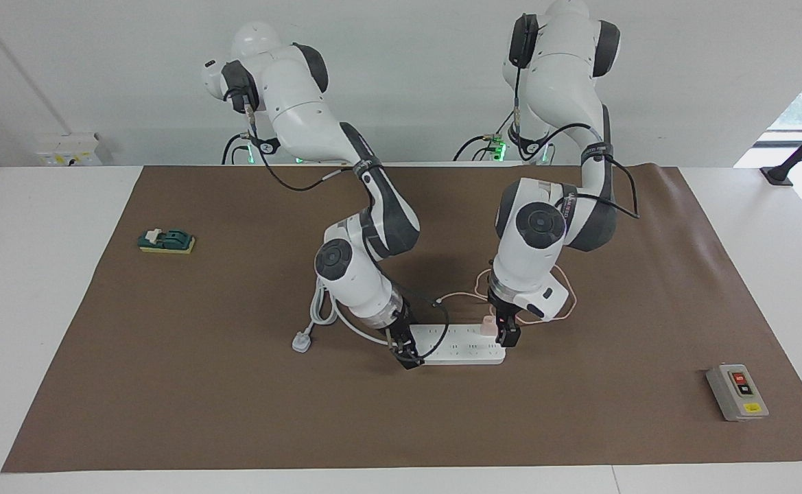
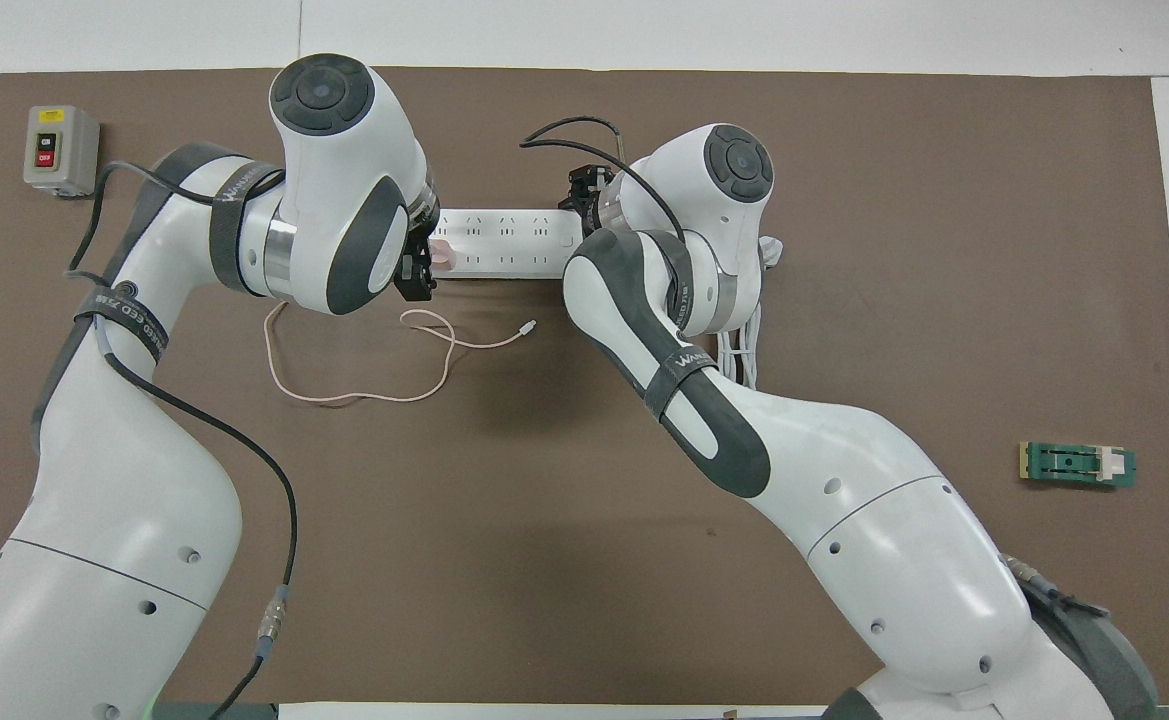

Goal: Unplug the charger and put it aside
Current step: 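Grasp the pink charger on the strip with the left gripper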

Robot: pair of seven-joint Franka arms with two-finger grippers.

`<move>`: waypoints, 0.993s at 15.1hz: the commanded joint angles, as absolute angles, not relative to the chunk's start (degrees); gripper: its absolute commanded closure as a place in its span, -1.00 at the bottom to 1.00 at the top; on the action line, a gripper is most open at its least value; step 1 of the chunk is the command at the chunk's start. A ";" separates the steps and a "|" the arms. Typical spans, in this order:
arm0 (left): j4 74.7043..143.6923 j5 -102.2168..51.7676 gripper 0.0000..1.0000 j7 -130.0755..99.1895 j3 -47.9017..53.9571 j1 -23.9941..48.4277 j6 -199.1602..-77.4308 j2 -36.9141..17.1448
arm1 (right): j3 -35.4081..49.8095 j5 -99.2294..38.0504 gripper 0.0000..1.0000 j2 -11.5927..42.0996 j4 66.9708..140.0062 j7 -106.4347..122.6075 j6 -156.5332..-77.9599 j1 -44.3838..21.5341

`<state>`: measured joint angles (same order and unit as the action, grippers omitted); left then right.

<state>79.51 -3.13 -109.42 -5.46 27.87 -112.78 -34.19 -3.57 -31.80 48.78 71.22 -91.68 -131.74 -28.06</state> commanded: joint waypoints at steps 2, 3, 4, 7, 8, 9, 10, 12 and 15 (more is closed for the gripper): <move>85.42 -3.52 -1.00 -109.51 -6.50 29.09 -116.62 -30.85 | -3.08 -32.96 -0.08 50.10 69.70 -90.00 -132.89 -27.51; 86.21 -3.52 -1.00 -109.51 -6.59 29.44 -117.50 -30.76 | -3.08 -33.22 0.68 50.36 69.70 -90.00 -132.89 -27.51; 86.66 -3.52 -1.00 -109.51 -6.50 29.53 -118.29 -30.59 | -3.08 -34.27 1.00 50.36 69.78 -89.91 -132.89 -27.42; 87.71 -3.34 -0.96 -109.34 -6.59 29.71 -119.35 -30.41 | -2.99 -35.07 1.00 50.36 69.87 -88.59 -132.89 -26.72; 88.06 -3.25 -0.91 -109.25 -6.59 29.71 -119.53 -30.15 | -3.08 -36.55 1.00 50.45 69.87 -88.51 -132.98 -26.89; 88.41 -2.73 -0.86 -109.25 -6.50 30.06 -119.62 -30.06 | -3.08 -37.43 1.00 50.45 70.05 -88.16 -133.59 -26.89; 88.85 -2.29 -0.79 -109.25 -6.50 30.23 -119.88 -29.97 | -3.08 -37.62 1.00 50.45 70.05 -88.07 -134.29 -26.81; 89.64 -2.11 -0.42 -108.99 -6.59 30.41 -120.41 -29.62 | -3.08 -37.44 1.00 50.45 70.14 -88.07 -134.39 -26.81; 90.09 -0.53 0.52 -108.55 -6.50 30.50 -121.02 -29.44 | -3.08 -36.91 1.00 50.45 70.14 -87.98 -134.38 -26.72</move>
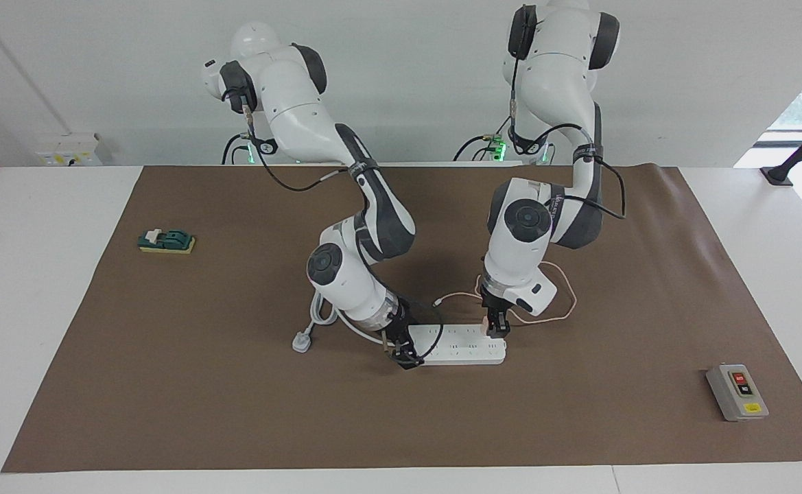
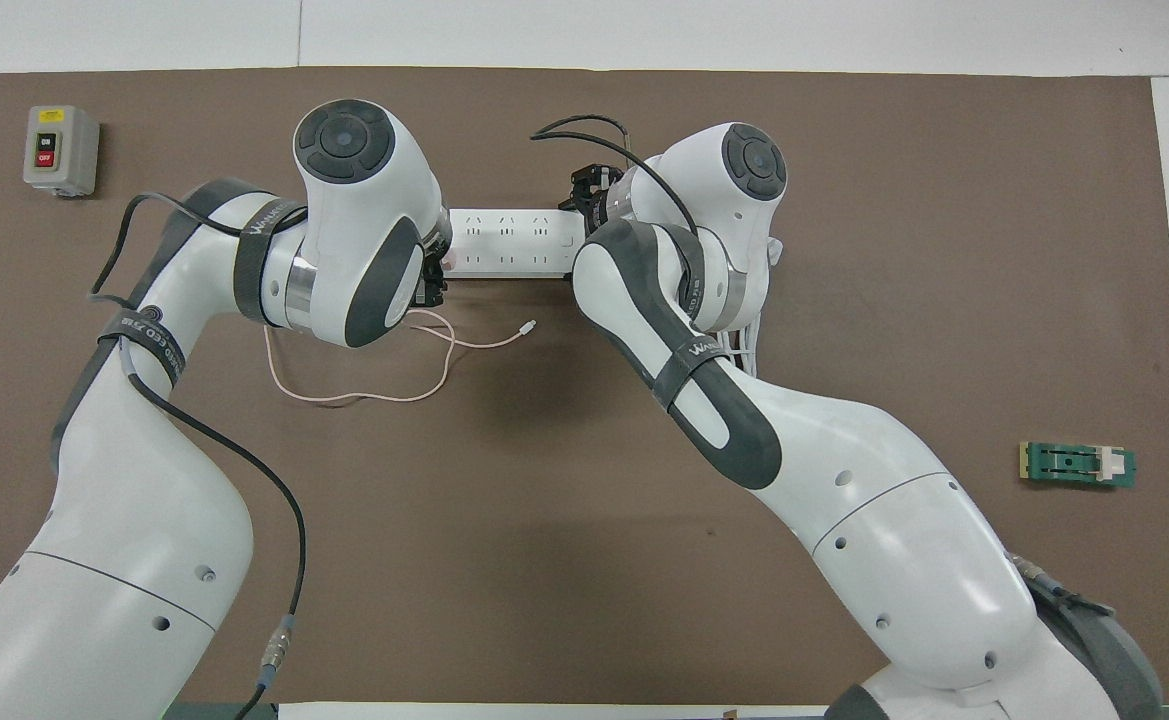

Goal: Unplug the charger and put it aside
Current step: 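Grasp the pink charger on the strip with the left gripper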

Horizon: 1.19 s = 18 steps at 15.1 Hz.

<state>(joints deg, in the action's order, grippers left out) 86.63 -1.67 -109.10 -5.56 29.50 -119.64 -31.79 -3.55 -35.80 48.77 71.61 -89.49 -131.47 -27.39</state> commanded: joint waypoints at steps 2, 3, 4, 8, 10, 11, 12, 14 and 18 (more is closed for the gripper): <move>90.26 -0.53 1.00 -108.46 -6.50 30.50 -121.03 -29.36 | -3.08 -37.26 1.00 50.45 70.14 -87.98 -134.38 -26.81; 90.35 -0.53 1.00 -108.46 -6.50 30.59 -121.03 -29.36 | -3.08 -37.09 1.00 50.45 70.14 -87.98 -134.38 -26.81; 90.44 -0.53 1.00 -108.37 -6.50 30.50 -121.03 -29.36 | -3.08 -37.09 1.00 50.45 70.14 -87.98 -134.38 -26.81; 90.44 -0.53 1.00 -108.11 -6.50 30.50 -121.11 -29.27 | -3.08 -37.62 1.00 50.45 70.14 -87.98 -134.47 -26.81; 90.44 -0.44 1.00 -107.84 -6.59 30.50 -121.03 -29.27 | -3.08 -37.44 1.00 50.45 70.14 -87.98 -134.39 -26.63; 90.44 -0.44 1.00 -107.84 -6.59 30.50 -121.03 -29.27 | -3.08 -37.44 1.00 50.45 70.14 -87.98 -134.38 -26.54; 90.44 -0.44 1.00 -107.84 -6.59 30.50 -121.03 -29.35 | -3.08 -37.62 1.00 50.45 70.14 -87.89 -134.47 -26.46; 90.26 -0.44 1.00 -107.84 -6.59 30.50 -120.85 -29.36 | -3.08 -37.44 1.00 50.45 70.14 -87.98 -134.38 -26.28; 87.82 1.05 1.00 -107.14 -6.50 30.24 -117.27 -29.44 | -3.08 -37.88 1.00 50.45 70.14 -87.54 -134.56 -26.19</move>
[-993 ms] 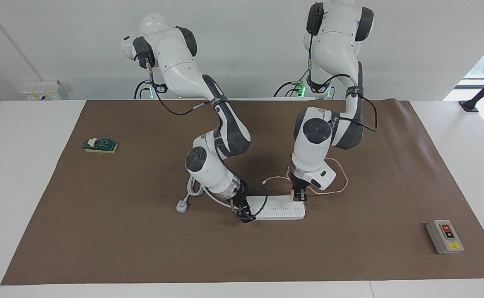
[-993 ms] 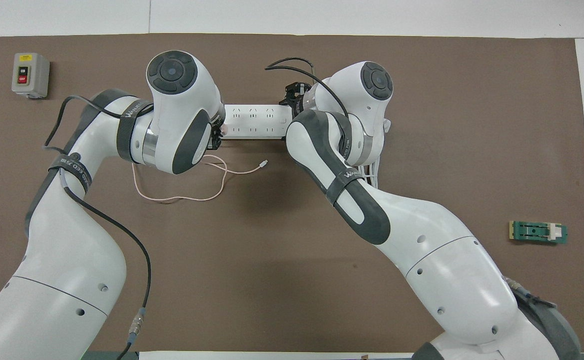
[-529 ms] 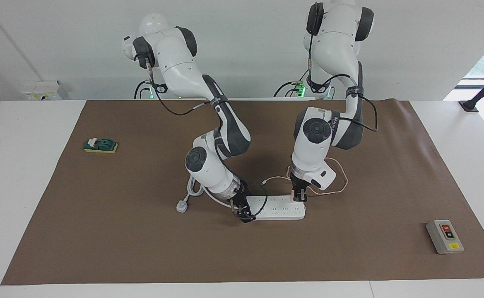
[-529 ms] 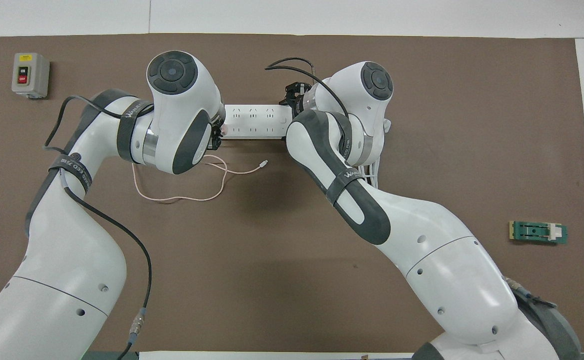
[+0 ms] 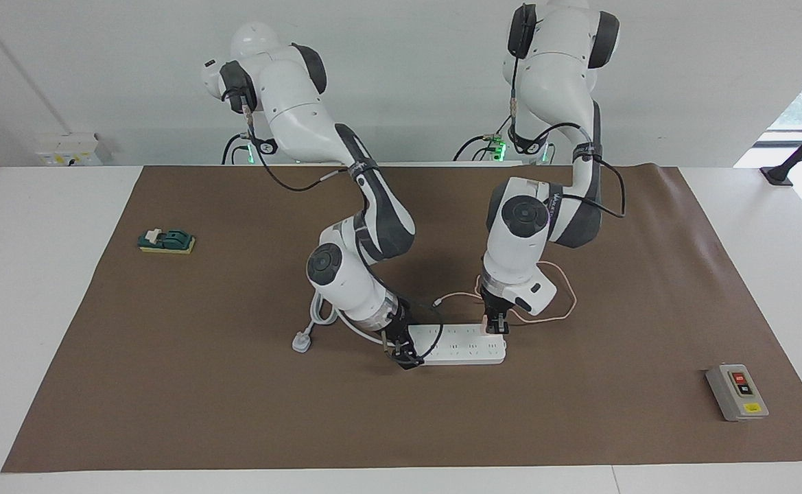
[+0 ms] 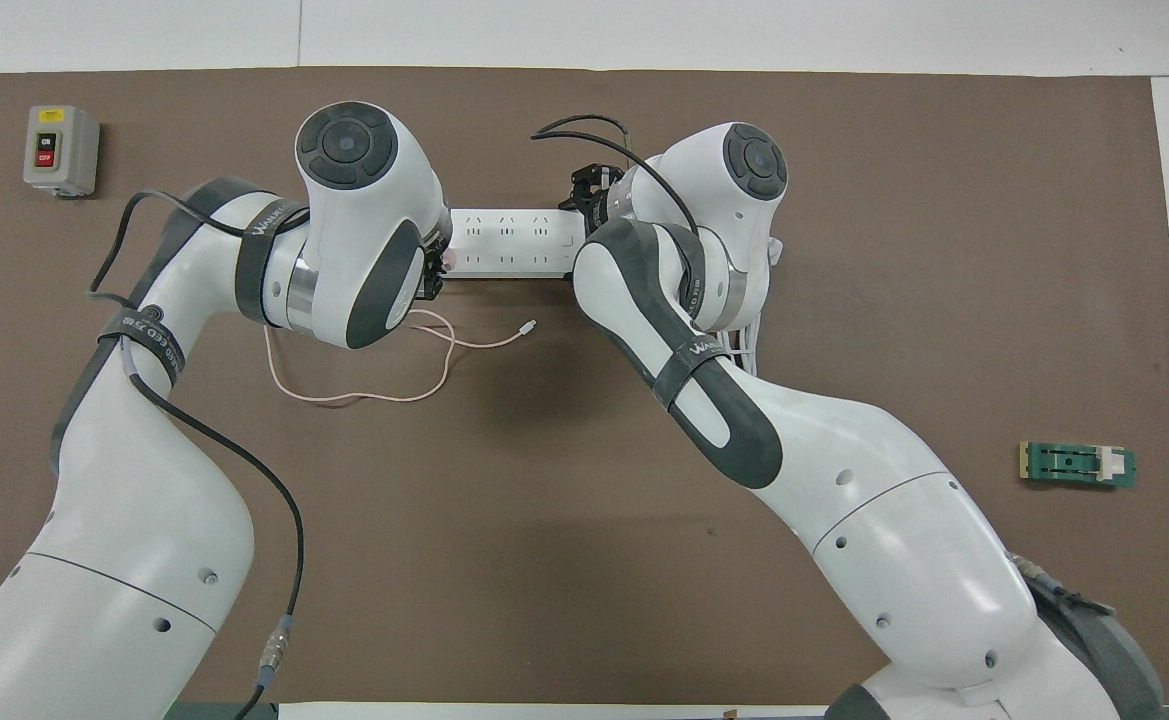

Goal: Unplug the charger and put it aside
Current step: 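Grasp the pink charger on the strip with the left gripper, then pull the pink charger out of the strip toward the left gripper's side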

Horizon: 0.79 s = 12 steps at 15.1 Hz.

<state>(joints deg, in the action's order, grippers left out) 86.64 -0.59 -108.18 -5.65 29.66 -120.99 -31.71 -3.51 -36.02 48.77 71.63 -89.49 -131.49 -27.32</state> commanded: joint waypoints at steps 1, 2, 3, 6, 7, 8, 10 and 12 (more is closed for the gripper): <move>86.50 1.05 1.00 -107.05 -6.50 30.15 -115.51 -29.44 | -3.08 -37.88 1.00 50.45 70.14 -87.54 -134.56 -26.19; 85.61 1.05 1.00 -106.88 -6.50 29.89 -114.10 -29.36 | -3.08 -37.88 1.00 50.45 70.14 -87.54 -134.56 -26.19; 84.82 1.14 1.00 -106.79 -6.59 29.71 -112.69 -29.09 | -3.08 -37.79 1.00 50.45 70.14 -87.45 -134.56 -26.19; 83.15 0.88 1.00 -105.13 -6.59 29.53 -108.99 -27.25 | -3.08 -37.79 1.00 50.45 70.14 -87.45 -134.56 -26.19; 83.23 0.70 1.00 -104.25 -6.59 29.44 -108.55 -26.38 | -3.08 -37.79 1.00 50.45 70.14 -87.45 -134.56 -26.19; 83.58 0.53 1.00 -103.11 -6.59 29.44 -108.20 -25.50 | -3.08 -37.71 1.00 50.45 70.40 -87.28 -134.73 -26.28; 83.93 0.44 1.00 -99.43 -6.59 28.74 -107.32 -24.70 | -3.08 -37.62 1.00 50.27 70.66 -86.84 -135.18 -26.28; 84.02 0.26 1.00 -94.51 -6.59 28.65 -106.79 -23.82 | -3.08 -36.92 0.69 50.19 70.58 -86.84 -134.65 -26.19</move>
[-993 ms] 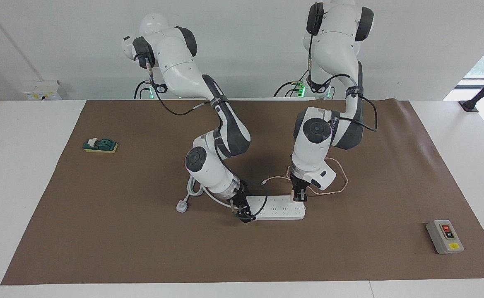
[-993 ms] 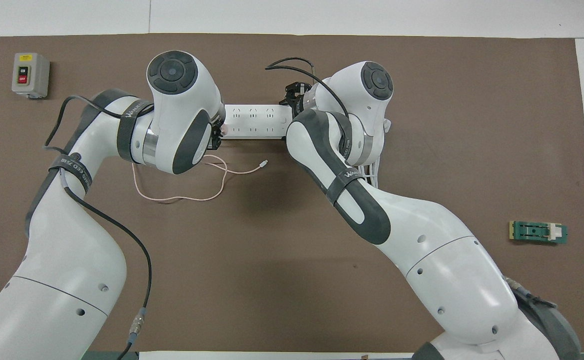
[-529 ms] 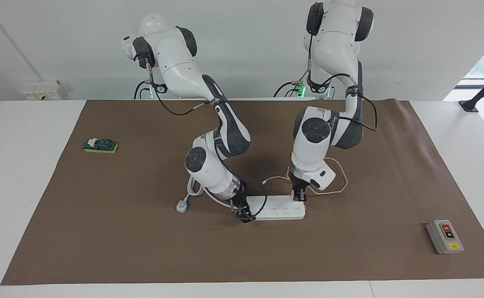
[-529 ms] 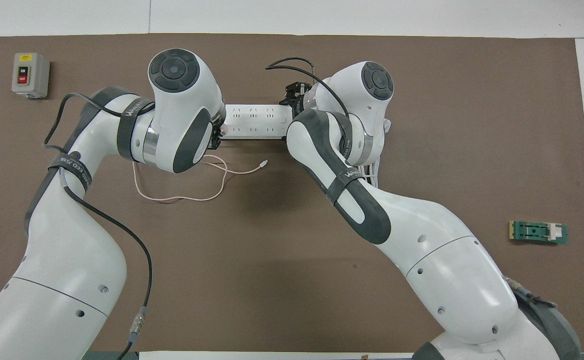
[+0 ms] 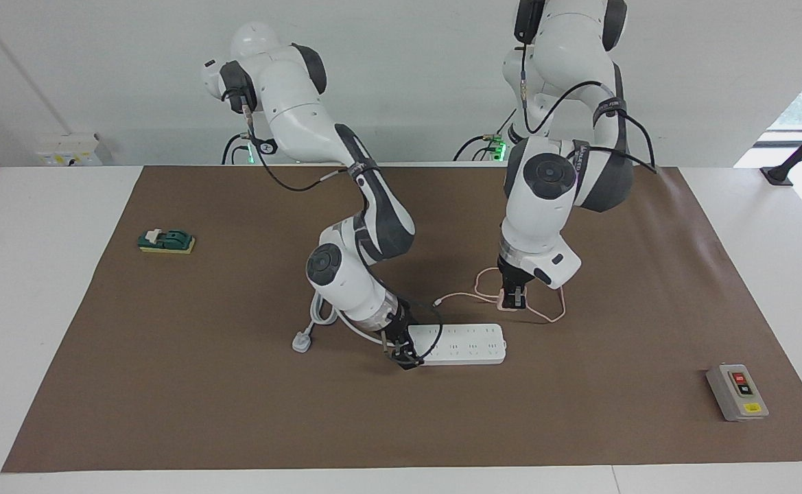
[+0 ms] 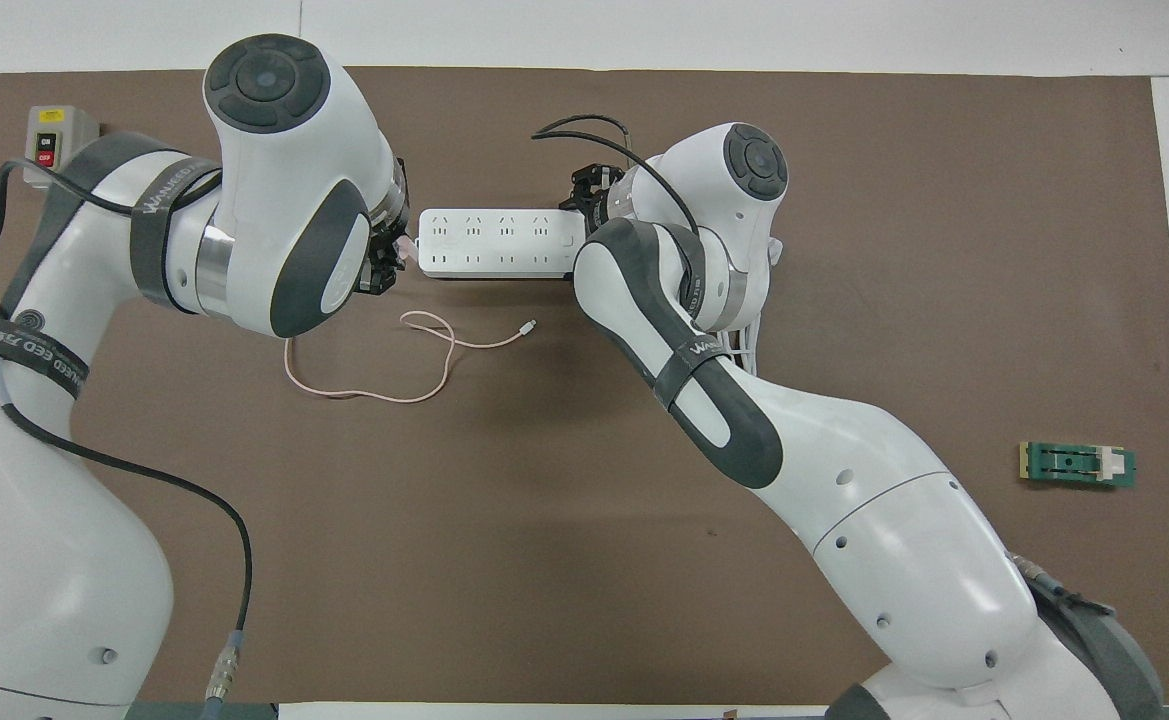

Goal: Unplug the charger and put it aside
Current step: 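Pull the pink charger out of the strip toward the left gripper's side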

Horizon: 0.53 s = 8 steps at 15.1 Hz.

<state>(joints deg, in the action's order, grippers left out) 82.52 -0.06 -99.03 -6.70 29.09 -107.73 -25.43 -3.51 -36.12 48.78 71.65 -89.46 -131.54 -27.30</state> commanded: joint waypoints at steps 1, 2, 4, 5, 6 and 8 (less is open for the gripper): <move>84.11 0.18 1.00 -91.87 -6.59 28.57 -106.79 -23.30 | -3.16 -36.83 -0.10 50.10 70.58 -86.66 -134.47 -26.10; 84.46 -0.43 1.00 -89.67 -6.50 28.22 -106.79 -22.86 | -3.16 -36.74 -0.99 50.01 70.49 -86.75 -134.21 -26.19; 85.25 -1.49 1.00 -83.88 -6.50 27.69 -106.44 -21.71 | -3.16 -37.26 -1.00 49.40 70.49 -86.75 -134.47 -26.72; 85.86 -1.49 1.00 -80.98 -6.59 27.60 -106.09 -20.84 | -3.16 -37.18 -1.00 48.96 70.66 -86.75 -134.30 -26.20; 86.65 -1.49 1.00 -78.51 -6.59 27.60 -106.08 -20.31 | -3.16 -37.18 -1.00 48.61 70.66 -86.75 -134.21 -26.02; 88.85 -1.49 1.00 -72.02 -6.59 27.07 -105.65 -18.38 | -3.51 -36.83 -1.00 45.89 71.19 -87.10 -132.47 -26.28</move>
